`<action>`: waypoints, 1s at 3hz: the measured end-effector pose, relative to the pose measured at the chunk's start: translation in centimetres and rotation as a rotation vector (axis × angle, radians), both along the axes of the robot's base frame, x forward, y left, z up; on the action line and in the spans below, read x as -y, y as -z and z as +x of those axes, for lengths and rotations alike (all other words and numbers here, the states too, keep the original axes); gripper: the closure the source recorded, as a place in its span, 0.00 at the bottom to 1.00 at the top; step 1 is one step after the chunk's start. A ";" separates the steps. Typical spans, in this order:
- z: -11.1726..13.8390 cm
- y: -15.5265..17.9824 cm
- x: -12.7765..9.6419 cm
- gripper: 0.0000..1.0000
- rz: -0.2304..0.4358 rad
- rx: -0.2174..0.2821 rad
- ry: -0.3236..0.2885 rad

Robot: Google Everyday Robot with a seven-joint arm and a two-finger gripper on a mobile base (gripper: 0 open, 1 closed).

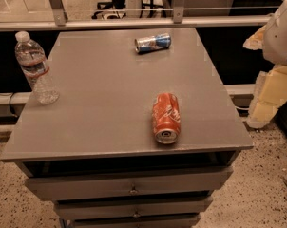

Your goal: Move water bottle near redbull can

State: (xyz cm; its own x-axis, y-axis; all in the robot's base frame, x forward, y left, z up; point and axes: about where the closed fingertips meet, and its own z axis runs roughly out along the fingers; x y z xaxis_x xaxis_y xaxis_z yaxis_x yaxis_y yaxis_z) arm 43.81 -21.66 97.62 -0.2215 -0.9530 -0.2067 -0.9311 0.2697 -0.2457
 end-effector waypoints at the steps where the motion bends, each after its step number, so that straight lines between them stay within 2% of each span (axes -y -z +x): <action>1: 0.0 0.0 0.0 0.00 0.000 0.000 0.000; 2: 0.4 0.1 -1.3 0.00 0.029 0.010 -0.037; 3: 1.9 1.0 -4.7 0.00 0.117 0.022 -0.110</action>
Offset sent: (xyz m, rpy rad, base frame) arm 0.0093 0.0282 -0.0084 0.0697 -0.0012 0.0884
